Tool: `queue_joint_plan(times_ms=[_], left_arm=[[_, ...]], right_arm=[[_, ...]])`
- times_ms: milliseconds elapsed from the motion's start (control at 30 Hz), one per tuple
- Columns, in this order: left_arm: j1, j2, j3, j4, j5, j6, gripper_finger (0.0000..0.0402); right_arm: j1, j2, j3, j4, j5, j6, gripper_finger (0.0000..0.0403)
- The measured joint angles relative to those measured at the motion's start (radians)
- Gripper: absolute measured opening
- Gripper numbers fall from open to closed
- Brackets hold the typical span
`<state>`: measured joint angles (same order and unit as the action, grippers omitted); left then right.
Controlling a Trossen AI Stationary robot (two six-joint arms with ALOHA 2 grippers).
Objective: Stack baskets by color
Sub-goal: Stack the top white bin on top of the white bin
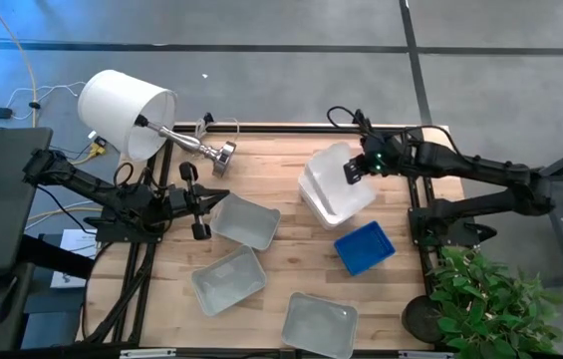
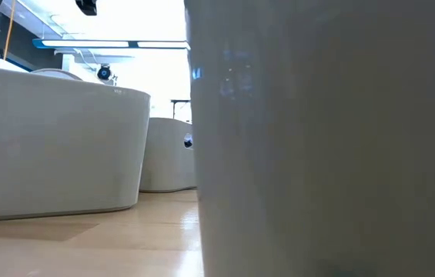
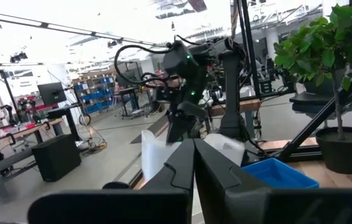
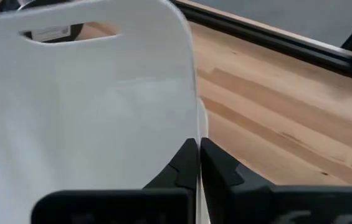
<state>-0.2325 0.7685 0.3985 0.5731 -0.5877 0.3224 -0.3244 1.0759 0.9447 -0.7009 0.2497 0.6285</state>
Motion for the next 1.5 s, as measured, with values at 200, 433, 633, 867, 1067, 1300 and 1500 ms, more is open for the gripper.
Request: queue_joint_plan(times_ms=[200, 433, 633, 867, 1067, 1300, 1500], left_arm=[[0.000, 0.000, 0.000, -0.001, 0.000, 0.002, 0.0000], [0.000, 0.000, 0.000, -0.001, 0.000, 0.002, 0.0000], [0.000, 0.000, 0.000, -0.001, 0.000, 0.002, 0.0000], [0.000, 0.000, 0.000, -0.001, 0.000, 0.002, 0.0000], [0.000, 0.000, 0.000, 0.000, 0.000, 0.002, 0.0000], [0.000, 0.000, 0.000, 0.000, 0.001, -0.002, 0.0000], [0.000, 0.000, 0.000, 0.000, 0.001, 0.002, 0.0000]], right_arm=[[-0.023, 0.027, 0.000, -0.007, -0.046, 0.011, 0.0000], [-0.023, 0.109, 0.000, -0.015, -0.093, 0.000, 0.0000], [-0.041, 0.119, 0.000, -0.053, -0.124, -0.014, 0.0000], [-0.080, 0.120, 0.000, -0.096, -0.143, -0.019, 0.0000], [-0.088, 0.163, 0.002, -0.103, -0.166, -0.023, 0.0000], [-0.089, 0.246, 0.002, -0.066, -0.190, -0.051, 0.0000], [-0.104, 0.247, 0.002, -0.068, -0.177, -0.040, 0.0000]])
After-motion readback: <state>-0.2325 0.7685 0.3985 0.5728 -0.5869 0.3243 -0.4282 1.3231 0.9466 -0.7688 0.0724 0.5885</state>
